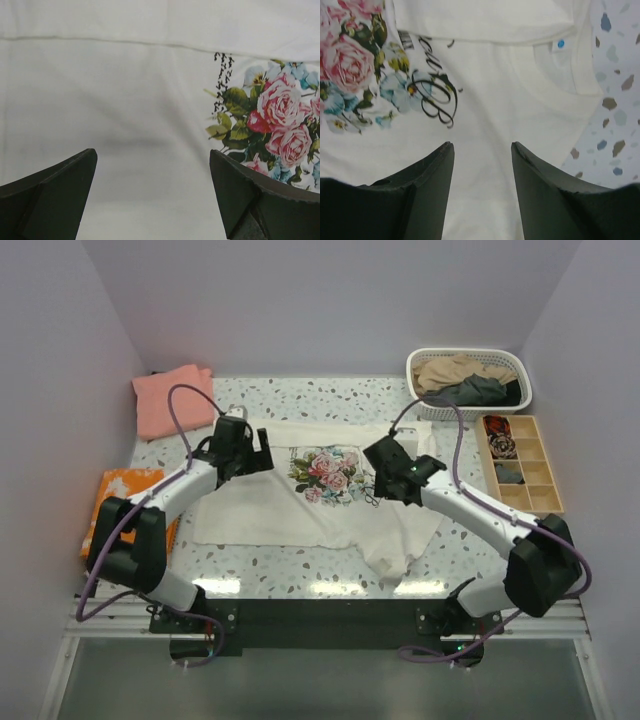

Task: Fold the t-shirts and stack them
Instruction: Fold the tshirt

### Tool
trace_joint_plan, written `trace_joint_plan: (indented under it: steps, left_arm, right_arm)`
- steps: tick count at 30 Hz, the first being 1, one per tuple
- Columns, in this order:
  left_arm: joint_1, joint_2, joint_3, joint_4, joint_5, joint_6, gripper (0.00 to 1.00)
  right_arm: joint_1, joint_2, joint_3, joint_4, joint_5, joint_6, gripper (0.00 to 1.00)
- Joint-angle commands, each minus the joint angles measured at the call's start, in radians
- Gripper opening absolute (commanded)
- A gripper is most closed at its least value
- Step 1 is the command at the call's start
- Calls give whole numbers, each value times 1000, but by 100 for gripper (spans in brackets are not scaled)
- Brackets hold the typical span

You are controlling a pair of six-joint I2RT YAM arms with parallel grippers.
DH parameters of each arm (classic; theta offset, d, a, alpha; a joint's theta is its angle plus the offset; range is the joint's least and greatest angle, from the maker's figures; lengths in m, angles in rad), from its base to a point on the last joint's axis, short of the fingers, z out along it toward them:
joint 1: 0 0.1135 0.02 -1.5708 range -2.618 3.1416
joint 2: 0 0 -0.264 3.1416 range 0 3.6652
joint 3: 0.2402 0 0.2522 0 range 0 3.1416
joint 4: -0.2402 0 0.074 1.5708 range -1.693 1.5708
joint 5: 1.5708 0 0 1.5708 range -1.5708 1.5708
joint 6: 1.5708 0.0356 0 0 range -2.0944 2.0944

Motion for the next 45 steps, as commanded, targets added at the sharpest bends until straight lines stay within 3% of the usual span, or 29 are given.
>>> trace_joint_plan:
  steps: [1, 6, 17, 25, 31, 35, 41, 45]
  left_arm:
    - [0, 115, 129, 110, -82, 15, 100]
    - [20, 219, 152, 213, -91, 31, 100]
    - [129, 405, 198, 314, -53, 23, 100]
    - [192, 485, 261, 153, -182, 15, 100]
    - [197, 476, 246, 151, -182, 12, 100]
    - [192, 447, 243, 191, -125, 24, 100]
    - [134, 246, 195, 260, -103, 46, 100]
    - [89, 118, 166, 176, -97, 6, 100]
  right_arm:
    - [-123, 126, 66, 286, 14, -147, 54]
    - [-262, 291, 106, 407, -69, -196, 53]
    - [-386, 661, 412, 320, -199, -232, 53]
    - [-425, 1020, 882, 104, -283, -296, 53]
    - [-425, 1169, 1156, 13, -342, -340, 54]
    - [-425, 1125, 1131, 91, -371, -380, 54]
    - [-423, 714, 813, 256, -285, -436, 56]
    - [-425, 464, 642, 173, -244, -422, 57]
